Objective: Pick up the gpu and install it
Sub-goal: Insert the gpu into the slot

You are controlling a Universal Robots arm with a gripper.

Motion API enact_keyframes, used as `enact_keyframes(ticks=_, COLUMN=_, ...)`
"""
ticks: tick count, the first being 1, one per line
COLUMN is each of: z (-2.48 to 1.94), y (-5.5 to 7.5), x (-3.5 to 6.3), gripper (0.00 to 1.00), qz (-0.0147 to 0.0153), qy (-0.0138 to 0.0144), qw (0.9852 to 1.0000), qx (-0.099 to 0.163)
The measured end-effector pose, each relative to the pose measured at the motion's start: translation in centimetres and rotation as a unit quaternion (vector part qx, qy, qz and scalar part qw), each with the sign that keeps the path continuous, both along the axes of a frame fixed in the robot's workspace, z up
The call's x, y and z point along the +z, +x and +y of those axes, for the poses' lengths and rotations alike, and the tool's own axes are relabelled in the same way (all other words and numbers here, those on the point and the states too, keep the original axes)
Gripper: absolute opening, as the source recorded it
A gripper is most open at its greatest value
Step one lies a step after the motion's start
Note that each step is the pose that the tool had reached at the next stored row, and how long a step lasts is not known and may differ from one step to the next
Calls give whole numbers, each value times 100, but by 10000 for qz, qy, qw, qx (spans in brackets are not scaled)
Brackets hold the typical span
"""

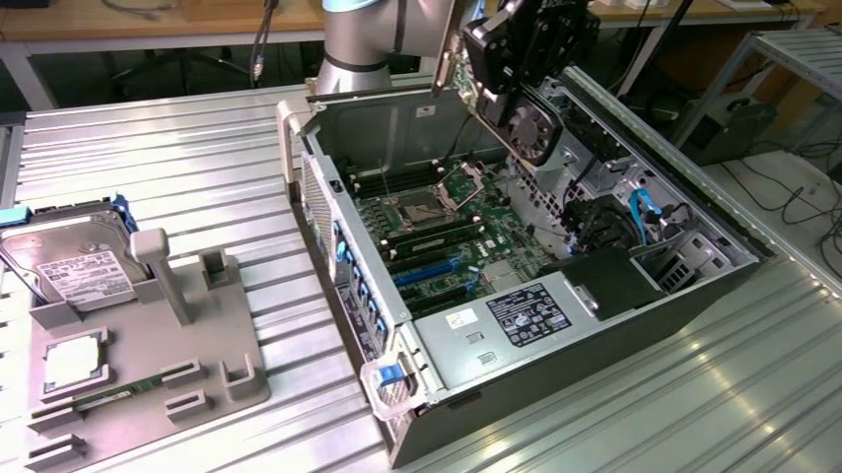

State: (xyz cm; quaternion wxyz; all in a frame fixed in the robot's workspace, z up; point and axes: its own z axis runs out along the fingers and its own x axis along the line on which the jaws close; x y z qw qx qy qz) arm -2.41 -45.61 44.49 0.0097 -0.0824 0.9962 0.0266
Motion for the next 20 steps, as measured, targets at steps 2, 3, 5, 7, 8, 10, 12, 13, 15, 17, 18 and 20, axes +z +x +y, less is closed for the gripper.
enact_keyframes(ticks=2, z=0, y=0, x=0, gripper=28, qz=0, qy=0, qw=10000, qx=71)
enact_keyframes(ticks=3, z=0, y=0, x=0, gripper=28, qz=0, qy=0, qw=10000, qx=99)
enact_keyframes(ticks=5, z=0, y=0, x=0, gripper=28, qz=0, qy=0, qw=9997, qx=236)
enact_keyframes(ticks=7, z=0, y=0, x=0, gripper=28, qz=0, qy=0, qw=9996, qx=295)
enact_keyframes(ticks=8, z=0, y=0, x=0, gripper=28, qz=0, qy=0, qw=9995, qx=325)
enact_keyframes(ticks=10, z=0, y=0, x=0, gripper=28, qz=0, qy=0, qw=9992, qx=387)
enact_keyframes(ticks=12, z=0, y=0, x=0, gripper=28, qz=0, qy=0, qw=9989, qx=471)
enact_keyframes(ticks=13, z=0, y=0, x=0, gripper=28, qz=0, qy=0, qw=9986, qx=538)
enact_keyframes(ticks=15, z=0, y=0, x=0, gripper=28, qz=0, qy=0, qw=9981, qx=609)
enact_keyframes(ticks=17, z=0, y=0, x=0, gripper=28, qz=0, qy=0, qw=9977, qx=676)
enact_keyframes(ticks=18, z=0, y=0, x=0, gripper=28, qz=0, qy=0, qw=9975, qx=710)
enact_keyframes(ticks=20, z=0, y=0, x=0, gripper=28, qz=0, qy=0, qw=9970, qx=777)
